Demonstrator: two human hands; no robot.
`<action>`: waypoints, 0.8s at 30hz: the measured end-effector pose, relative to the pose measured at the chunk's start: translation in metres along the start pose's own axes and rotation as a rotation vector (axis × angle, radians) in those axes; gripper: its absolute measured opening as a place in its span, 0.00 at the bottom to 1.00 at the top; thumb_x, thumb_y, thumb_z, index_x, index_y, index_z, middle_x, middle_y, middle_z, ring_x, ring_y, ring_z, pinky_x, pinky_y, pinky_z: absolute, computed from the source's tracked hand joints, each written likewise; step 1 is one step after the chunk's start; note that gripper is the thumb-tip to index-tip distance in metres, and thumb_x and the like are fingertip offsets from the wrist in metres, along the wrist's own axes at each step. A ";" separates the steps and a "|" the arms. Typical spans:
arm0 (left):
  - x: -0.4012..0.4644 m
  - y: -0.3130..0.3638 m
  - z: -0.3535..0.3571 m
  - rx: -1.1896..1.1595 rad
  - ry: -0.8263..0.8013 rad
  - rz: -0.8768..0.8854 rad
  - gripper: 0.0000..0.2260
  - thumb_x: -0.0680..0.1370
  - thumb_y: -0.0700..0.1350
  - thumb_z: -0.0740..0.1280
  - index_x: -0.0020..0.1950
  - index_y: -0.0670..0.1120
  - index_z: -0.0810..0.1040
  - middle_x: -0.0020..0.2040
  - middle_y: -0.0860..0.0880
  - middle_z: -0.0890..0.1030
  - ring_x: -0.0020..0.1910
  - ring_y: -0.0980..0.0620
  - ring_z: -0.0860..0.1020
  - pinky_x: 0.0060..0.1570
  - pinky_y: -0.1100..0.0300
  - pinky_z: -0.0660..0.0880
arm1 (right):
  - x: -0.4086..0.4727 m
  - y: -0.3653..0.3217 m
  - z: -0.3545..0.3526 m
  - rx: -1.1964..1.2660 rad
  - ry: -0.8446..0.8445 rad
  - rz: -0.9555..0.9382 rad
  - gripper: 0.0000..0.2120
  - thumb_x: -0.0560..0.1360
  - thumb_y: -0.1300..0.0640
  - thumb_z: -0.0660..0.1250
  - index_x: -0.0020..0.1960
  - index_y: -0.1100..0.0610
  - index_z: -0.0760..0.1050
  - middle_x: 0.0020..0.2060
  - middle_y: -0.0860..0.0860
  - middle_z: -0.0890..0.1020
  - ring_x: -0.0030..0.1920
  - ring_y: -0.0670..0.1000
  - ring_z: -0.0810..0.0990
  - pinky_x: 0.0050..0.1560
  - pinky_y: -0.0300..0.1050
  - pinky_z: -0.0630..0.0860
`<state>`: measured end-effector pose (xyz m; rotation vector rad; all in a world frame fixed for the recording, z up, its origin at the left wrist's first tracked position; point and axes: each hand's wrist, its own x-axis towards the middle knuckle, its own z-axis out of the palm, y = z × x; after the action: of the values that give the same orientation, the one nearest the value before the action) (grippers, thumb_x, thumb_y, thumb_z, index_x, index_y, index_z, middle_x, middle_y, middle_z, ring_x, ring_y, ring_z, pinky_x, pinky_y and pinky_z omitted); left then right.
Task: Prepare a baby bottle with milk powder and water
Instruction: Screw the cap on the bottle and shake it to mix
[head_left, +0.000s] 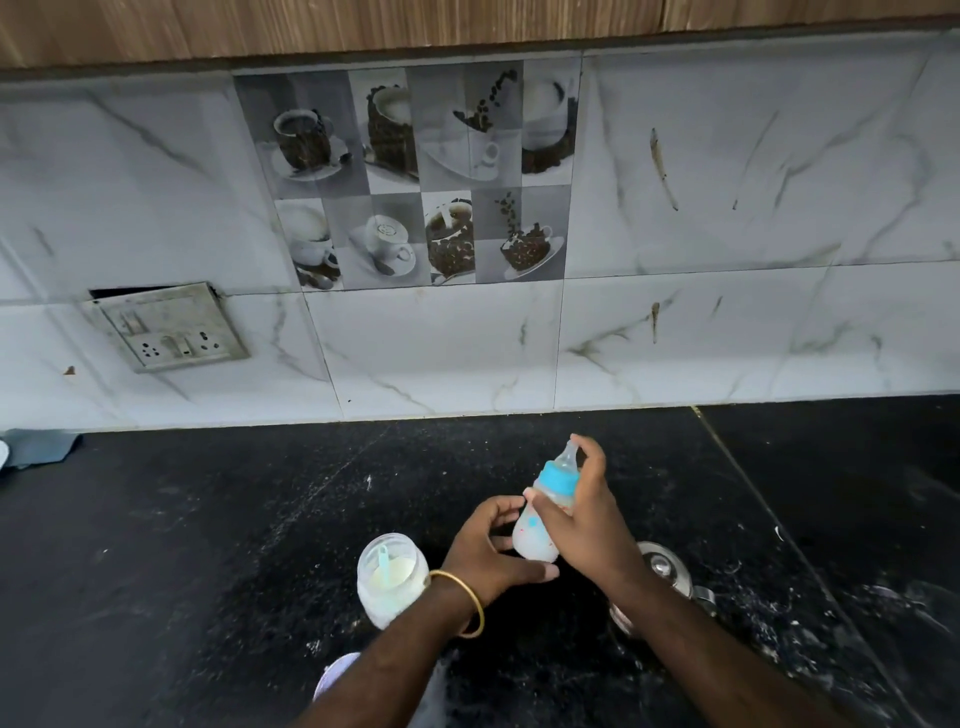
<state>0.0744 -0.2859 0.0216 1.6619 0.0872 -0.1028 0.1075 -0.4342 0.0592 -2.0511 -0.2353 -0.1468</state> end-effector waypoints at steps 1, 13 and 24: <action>-0.001 -0.001 0.007 -0.006 0.019 0.032 0.35 0.54 0.44 0.84 0.59 0.54 0.77 0.56 0.52 0.83 0.53 0.52 0.83 0.54 0.56 0.81 | 0.000 -0.002 0.000 0.001 -0.003 0.010 0.38 0.75 0.56 0.72 0.76 0.50 0.53 0.68 0.57 0.72 0.62 0.54 0.77 0.63 0.56 0.75; -0.003 -0.002 0.021 -0.248 -0.129 -0.010 0.18 0.71 0.38 0.75 0.60 0.42 0.80 0.57 0.38 0.83 0.57 0.42 0.81 0.55 0.49 0.78 | -0.008 0.011 -0.028 -0.007 -0.184 -0.144 0.40 0.72 0.43 0.72 0.74 0.34 0.49 0.62 0.47 0.78 0.56 0.45 0.80 0.59 0.49 0.78; -0.007 0.003 0.017 -0.092 0.019 -0.118 0.48 0.56 0.36 0.82 0.73 0.45 0.66 0.69 0.46 0.73 0.52 0.46 0.83 0.52 0.51 0.82 | 0.024 -0.005 -0.033 0.015 0.215 -0.380 0.38 0.75 0.44 0.70 0.77 0.45 0.52 0.65 0.52 0.74 0.58 0.49 0.79 0.56 0.44 0.78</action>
<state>0.0671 -0.3028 0.0240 1.5657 0.2018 -0.1702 0.1293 -0.4579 0.0840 -1.9393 -0.4878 -0.5941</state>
